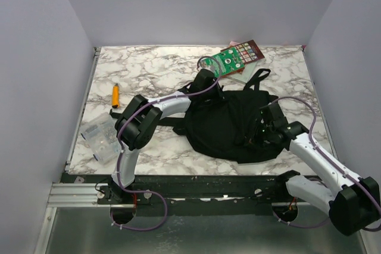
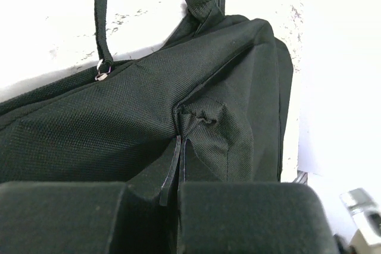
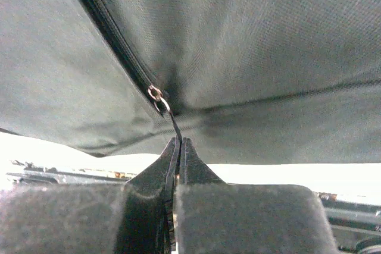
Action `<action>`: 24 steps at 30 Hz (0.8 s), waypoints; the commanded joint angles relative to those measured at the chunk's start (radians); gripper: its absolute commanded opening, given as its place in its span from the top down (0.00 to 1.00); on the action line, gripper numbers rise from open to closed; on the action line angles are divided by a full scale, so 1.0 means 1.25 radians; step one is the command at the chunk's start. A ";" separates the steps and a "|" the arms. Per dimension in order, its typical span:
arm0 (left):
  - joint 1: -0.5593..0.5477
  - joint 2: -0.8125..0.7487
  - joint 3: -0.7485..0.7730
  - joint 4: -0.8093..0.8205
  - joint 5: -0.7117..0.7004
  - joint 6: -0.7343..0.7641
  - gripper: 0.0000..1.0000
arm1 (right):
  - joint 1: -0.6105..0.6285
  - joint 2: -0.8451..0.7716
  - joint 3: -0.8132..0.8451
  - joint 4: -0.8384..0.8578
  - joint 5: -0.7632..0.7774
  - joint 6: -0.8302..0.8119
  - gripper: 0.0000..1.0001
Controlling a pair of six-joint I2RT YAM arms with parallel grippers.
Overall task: Pack the student bag
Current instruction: Zip the student bag at the center of the board.
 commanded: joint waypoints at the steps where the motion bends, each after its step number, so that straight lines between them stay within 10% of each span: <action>1: 0.032 -0.016 0.048 0.027 -0.096 -0.032 1.00 | 0.090 0.021 -0.008 -0.180 0.051 0.079 0.99; 11: 0.016 -0.055 0.019 0.027 -0.003 -0.029 1.00 | 0.137 0.120 0.081 -0.170 0.218 0.072 0.99; 17: 0.012 -0.121 -0.011 -0.027 0.130 -0.012 0.56 | 0.137 0.141 0.118 -0.087 0.219 0.018 0.53; 24: 0.021 -0.312 -0.056 -0.180 0.164 0.140 0.37 | 0.138 0.153 0.189 -0.039 0.213 -0.118 0.37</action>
